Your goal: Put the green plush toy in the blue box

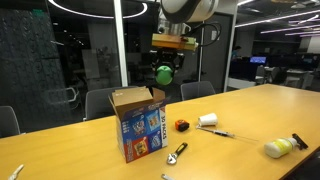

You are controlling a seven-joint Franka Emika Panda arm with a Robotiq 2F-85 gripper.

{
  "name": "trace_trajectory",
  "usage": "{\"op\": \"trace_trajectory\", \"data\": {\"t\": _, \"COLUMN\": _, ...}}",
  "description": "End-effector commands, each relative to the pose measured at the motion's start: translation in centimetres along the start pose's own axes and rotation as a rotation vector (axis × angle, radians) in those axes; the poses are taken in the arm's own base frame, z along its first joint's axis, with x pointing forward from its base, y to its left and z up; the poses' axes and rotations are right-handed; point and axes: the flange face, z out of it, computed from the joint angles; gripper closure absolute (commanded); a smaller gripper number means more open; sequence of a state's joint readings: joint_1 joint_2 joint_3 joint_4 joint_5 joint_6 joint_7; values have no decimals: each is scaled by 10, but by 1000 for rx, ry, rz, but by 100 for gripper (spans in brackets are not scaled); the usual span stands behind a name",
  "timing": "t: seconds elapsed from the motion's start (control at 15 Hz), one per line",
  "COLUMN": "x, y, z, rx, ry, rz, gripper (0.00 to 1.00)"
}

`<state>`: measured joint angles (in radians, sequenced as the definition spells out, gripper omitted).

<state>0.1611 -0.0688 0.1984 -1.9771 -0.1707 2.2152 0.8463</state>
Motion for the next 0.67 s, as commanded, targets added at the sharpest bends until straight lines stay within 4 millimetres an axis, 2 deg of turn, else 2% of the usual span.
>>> {"op": "trace_trajectory", "data": {"t": 0.0, "x": 23, "y": -30, "z": 32, "rx": 70, "ry": -28, "rz": -17, "gripper": 49}}
{"op": "trace_trajectory", "data": {"t": 0.33, "x": 41, "y": -46, "z": 94, "rx": 110, "ry": -103, "rz": -12, "gripper": 49}}
{"op": "trace_trajectory", "data": {"t": 0.6, "x": 56, "y": -45, "z": 132, "rx": 115, "ry": -160, "rz": 1, "gripper": 49}}
